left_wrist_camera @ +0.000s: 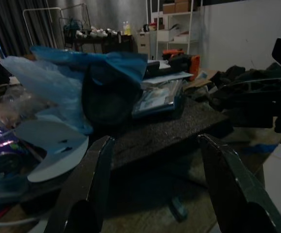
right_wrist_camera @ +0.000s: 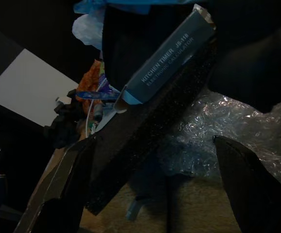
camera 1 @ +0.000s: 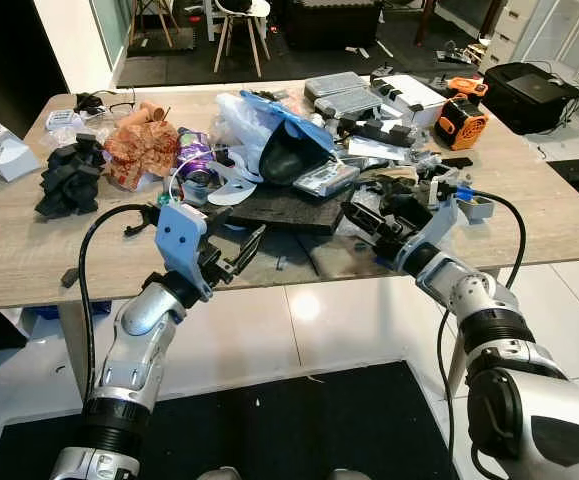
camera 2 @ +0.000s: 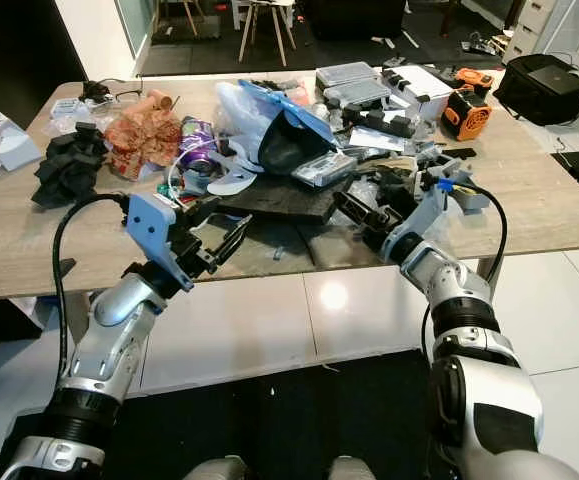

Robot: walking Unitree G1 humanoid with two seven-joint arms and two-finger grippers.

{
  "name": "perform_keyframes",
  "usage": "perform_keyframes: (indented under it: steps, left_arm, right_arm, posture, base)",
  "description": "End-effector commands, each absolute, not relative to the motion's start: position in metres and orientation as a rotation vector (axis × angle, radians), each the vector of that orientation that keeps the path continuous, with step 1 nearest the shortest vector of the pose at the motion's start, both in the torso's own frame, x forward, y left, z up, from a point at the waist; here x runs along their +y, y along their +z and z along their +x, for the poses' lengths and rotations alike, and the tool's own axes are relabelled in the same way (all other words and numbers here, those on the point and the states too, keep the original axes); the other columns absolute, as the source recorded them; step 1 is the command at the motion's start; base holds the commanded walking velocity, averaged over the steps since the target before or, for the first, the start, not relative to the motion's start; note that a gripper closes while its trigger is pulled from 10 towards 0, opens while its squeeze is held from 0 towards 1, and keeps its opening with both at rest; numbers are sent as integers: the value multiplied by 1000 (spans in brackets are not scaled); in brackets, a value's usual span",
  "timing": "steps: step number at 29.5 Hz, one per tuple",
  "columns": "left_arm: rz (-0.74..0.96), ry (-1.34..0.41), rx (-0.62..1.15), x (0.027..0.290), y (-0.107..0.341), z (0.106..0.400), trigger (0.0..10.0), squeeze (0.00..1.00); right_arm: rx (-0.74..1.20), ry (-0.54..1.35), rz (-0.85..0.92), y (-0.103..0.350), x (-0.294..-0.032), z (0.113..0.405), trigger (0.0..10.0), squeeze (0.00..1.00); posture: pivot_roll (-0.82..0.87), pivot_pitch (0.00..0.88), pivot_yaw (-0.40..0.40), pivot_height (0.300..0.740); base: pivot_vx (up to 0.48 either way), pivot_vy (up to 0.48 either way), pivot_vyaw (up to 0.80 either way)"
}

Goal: Picking trash to rubbish bin

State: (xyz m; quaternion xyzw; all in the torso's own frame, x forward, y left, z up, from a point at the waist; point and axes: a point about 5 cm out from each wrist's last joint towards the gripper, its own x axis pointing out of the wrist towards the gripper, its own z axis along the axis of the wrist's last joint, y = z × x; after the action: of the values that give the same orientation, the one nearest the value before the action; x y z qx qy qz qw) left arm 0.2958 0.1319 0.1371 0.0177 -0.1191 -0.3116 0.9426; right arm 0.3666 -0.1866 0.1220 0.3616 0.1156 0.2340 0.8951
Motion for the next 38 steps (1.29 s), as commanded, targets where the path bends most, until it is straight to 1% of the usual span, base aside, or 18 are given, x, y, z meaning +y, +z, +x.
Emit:
perform_keyframes:
  steps: [1, 6, 11, 12, 13, 14, 19, 32, 38]
  left_arm:
    - [70, -656, -230, 134, 138, 293, 10000, 0]
    - [93, -716, -209, 134, 135, 286, 10000, 0]
    - [105, -730, -194, 136, 133, 283, 10000, 0]
    - [110, -743, -186, 135, 131, 281, 10000, 0]
    - [111, -750, -183, 135, 131, 281, 10000, 0]
    - [113, -755, -180, 134, 131, 280, 10000, 0]
    - [123, -780, -167, 132, 129, 279, 10000, 0]
    - [126, -796, -154, 133, 125, 277, 10000, 0]
    - [125, -800, -151, 133, 124, 276, 10000, 0]
  right_arm:
    - [250, 487, 746, 120, -182, 368, 10000, 0]
    - [258, 482, 740, 118, -179, 369, 10000, 0]
    - [244, 477, 745, 120, -180, 371, 10000, 0]
    - [223, 488, 753, 123, -181, 372, 667, 0]
    - [215, 493, 756, 124, -181, 372, 667, 0]
    - [209, 502, 757, 125, -180, 373, 0, 0]
    - [187, 558, 754, 132, -179, 374, 0, 0]
    - [170, 595, 740, 138, -191, 372, 0, 0]
    - [177, 597, 743, 134, -190, 371, 0, 0]
  posture:
    - [14, 0, -9, 740]
    - [18, 0, -9, 740]
    - [18, 0, -9, 740]
    - [15, 0, -10, 740]
    - [15, 0, -10, 740]
    - [14, 0, -12, 740]
    - [12, 0, -18, 740]
    - [0, 0, -22, 740]
    - [0, 0, -22, 740]
  base:
    - [0, 0, 0]
    - [0, 0, 0]
    - [0, 0, 0]
    - [0, 0, 0]
    - [0, 0, 0]
    - [0, 0, 0]
    - [0, 0, 0]
    - [0, 0, 0]
    - [0, 0, 0]
